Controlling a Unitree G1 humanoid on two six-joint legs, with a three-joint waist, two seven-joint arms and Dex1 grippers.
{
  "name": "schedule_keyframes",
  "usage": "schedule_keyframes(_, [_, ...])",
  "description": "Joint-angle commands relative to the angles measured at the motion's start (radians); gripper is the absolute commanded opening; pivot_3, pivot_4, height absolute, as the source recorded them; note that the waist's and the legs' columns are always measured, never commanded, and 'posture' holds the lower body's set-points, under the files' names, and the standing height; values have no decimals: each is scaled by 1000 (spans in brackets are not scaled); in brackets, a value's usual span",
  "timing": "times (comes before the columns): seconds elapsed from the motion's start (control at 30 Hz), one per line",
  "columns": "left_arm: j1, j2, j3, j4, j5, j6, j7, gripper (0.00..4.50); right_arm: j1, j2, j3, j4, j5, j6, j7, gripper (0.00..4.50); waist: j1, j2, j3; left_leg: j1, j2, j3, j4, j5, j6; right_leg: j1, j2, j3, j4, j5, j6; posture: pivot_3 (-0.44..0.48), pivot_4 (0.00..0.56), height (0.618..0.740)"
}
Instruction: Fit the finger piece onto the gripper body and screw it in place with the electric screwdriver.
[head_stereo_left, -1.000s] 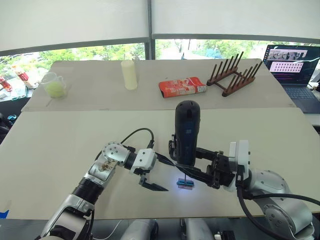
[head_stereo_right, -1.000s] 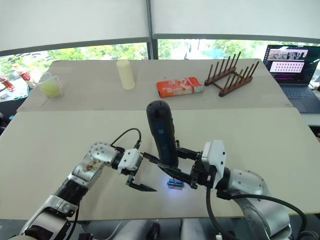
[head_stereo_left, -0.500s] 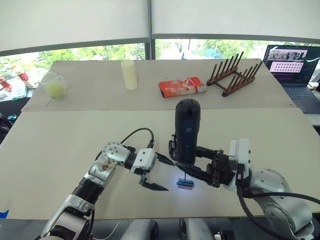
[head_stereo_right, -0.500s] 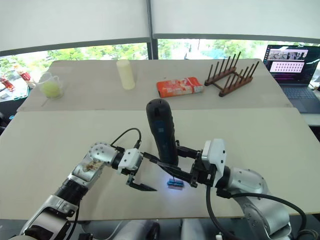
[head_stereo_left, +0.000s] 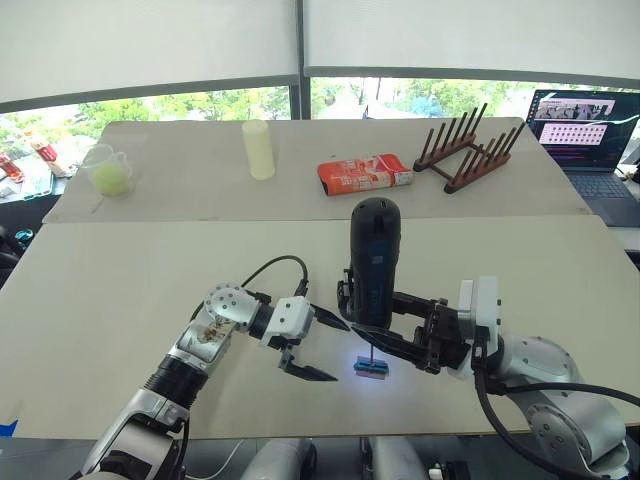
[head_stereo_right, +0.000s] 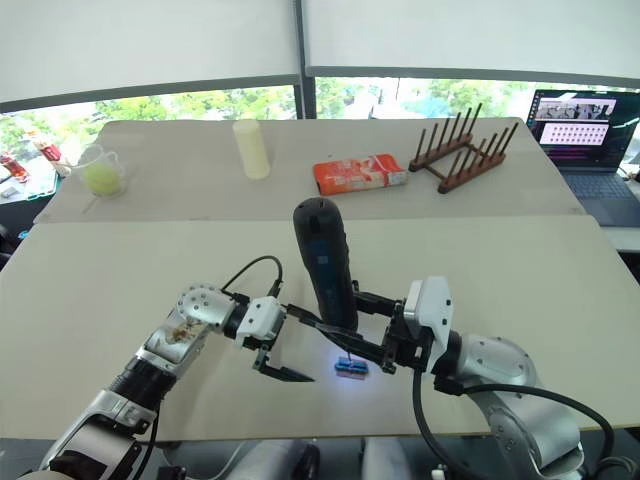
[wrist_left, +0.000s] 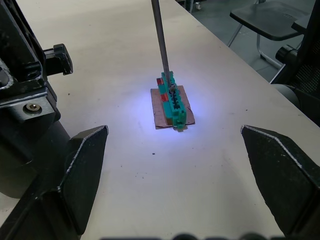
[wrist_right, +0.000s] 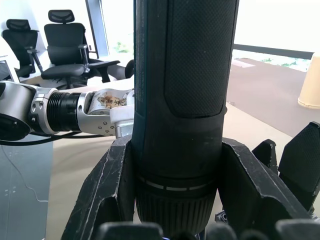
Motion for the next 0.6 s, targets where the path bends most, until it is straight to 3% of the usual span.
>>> schedule_keyframes(0.03, [-15, -4, 5, -9, -7, -17, 2, 4500, 2, -3, -20, -50, 35, -15, 3, 1915, 0, 0, 0, 0, 0, 0, 0, 0, 0, 0, 0, 0, 0, 0, 0, 0, 150, 740])
schedule_keyframes(0.6, [-20, -8, 6, 1, -4, -25, 2, 4500, -7, 2, -11, -62, 35, -16, -9, 1915, 0, 0, 0, 0, 0, 0, 0, 0, 0, 0, 0, 0, 0, 0, 0, 0, 150, 740])
